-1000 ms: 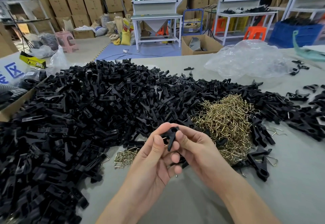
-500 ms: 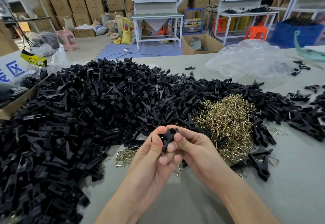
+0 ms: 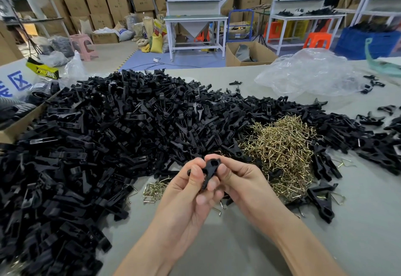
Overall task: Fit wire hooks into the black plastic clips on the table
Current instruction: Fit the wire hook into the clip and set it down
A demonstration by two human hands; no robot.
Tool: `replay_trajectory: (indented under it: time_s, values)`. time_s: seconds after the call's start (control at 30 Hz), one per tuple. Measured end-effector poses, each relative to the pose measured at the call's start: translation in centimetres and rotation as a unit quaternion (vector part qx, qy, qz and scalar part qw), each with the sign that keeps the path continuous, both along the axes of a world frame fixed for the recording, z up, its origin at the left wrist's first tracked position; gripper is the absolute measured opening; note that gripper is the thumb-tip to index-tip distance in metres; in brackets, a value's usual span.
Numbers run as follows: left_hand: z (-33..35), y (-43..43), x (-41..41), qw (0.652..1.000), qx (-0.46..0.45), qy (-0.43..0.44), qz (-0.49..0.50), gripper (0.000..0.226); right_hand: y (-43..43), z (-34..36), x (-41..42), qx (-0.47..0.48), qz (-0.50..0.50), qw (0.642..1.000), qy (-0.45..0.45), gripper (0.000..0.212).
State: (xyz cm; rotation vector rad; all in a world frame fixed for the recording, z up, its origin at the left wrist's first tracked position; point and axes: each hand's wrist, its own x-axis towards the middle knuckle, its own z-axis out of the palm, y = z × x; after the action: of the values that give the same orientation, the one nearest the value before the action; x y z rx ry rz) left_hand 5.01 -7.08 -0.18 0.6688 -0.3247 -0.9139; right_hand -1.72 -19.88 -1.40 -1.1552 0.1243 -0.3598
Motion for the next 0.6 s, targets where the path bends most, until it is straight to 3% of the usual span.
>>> replay_trajectory:
  time_s: [0.37,0.5,0.6]
  values:
    - [0.0,-0.2,0.4,0.997,0.001,0.071,-0.002,0.022,0.0,0.1,0.1,-0.021,-0.005,1.0,0.007,0.033]
    - [0.0,0.2,0.7,0.999,0.013,0.032,-0.003,0.03,0.1,0.6,-0.4,-0.054,-0.02,0.998,0.014,0.037]
    - [0.7,0.1,0.5,0.995,0.083,-0.045,0.026,0.041,0.2,1.0,-1.1,-0.066,-0.065,0.996,0.018,0.036]
